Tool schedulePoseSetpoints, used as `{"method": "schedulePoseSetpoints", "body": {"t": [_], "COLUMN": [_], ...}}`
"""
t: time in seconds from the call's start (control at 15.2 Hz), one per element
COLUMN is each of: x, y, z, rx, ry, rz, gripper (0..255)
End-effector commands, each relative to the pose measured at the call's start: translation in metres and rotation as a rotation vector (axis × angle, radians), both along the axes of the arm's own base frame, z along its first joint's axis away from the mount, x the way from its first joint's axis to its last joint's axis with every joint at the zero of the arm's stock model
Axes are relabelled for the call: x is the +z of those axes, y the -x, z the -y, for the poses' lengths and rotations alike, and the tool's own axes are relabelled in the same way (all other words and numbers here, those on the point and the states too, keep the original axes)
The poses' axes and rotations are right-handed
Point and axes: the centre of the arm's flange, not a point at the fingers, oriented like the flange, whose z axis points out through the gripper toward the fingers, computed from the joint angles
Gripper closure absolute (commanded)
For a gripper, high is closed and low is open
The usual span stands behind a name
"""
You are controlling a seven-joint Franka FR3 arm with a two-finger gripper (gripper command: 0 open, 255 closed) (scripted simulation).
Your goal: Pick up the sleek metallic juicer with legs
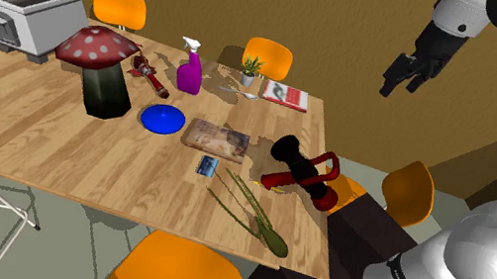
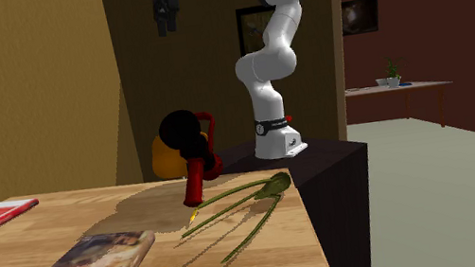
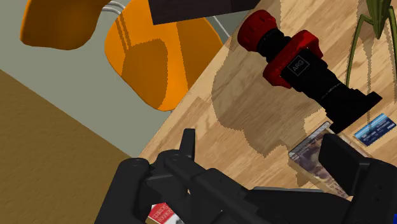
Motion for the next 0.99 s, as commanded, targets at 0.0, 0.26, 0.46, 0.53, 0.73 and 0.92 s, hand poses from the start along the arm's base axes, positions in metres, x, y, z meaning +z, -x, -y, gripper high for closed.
{"method": "schedulePoseSetpoints", "body": {"t": [0.0,0.26,0.46,0.53,0.73,0.92], "x": [0.0,-0.04,-0.07,-0.08,-0.11,-0.141], "y": [0.0,-0.006,-0.01,-0.011,-0.014,-0.016], "z": [0.0,-0.033,-0.058,-0.066,-0.091,-0.117], "rx": [0.0,0.03,0.053,0.06,0.083,0.105], "ry": [0.0,-0.002,-0.003,-0.003,-0.005,-0.006], "rz": [0.0,-0.005,-0.008,-0.009,-0.012,-0.016], "gripper": [0,0,0,0,0,0]}}
